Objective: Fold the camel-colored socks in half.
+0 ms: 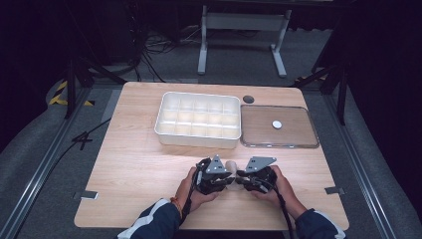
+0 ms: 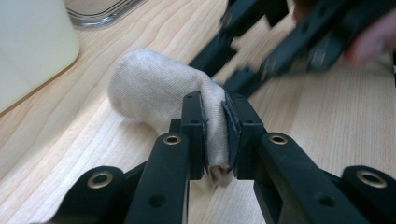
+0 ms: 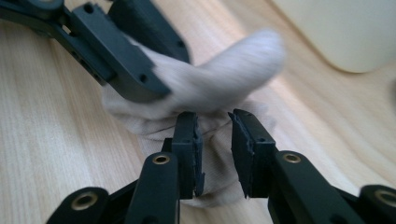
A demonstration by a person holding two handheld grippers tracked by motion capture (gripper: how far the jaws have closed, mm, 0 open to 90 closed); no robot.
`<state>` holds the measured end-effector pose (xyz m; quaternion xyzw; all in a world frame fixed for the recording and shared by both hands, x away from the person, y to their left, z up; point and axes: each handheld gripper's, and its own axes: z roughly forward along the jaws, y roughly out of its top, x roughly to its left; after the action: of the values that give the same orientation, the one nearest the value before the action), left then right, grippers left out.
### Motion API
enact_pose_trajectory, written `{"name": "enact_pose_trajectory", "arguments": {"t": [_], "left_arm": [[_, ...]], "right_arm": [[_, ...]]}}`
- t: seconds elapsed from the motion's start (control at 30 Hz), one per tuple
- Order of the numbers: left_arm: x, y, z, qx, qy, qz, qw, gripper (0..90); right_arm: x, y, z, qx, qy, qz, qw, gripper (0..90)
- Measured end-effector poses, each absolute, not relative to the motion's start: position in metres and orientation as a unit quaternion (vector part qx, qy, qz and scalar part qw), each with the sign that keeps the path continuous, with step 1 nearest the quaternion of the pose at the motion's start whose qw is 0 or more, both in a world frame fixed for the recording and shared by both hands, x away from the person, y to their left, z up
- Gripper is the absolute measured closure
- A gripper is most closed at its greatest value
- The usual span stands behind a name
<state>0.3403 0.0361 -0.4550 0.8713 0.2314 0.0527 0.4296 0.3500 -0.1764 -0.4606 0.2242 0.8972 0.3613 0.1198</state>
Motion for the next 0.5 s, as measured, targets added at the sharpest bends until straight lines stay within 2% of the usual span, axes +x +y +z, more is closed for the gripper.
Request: {"name": "enact_pose_trajectory", "arguments": {"t": [0.17,0.37,0.5], "left_arm": [[0.341,0.035,-0.456,0.869,0.235,0.049,0.432,79.1],[0.341,0.029,-0.455,0.872,0.229,0.053,0.429,77.4],[0.34,0.022,-0.457,0.877,0.222,0.059,0.423,76.3]], "right_arm": [[0.358,-0.198,-0.454,0.258,0.888,0.357,0.129,81.3],[0.36,-0.192,-0.467,0.251,0.903,0.333,0.103,85.5],[0.358,-0.188,-0.469,0.255,0.9,0.338,0.101,87.0]]}}
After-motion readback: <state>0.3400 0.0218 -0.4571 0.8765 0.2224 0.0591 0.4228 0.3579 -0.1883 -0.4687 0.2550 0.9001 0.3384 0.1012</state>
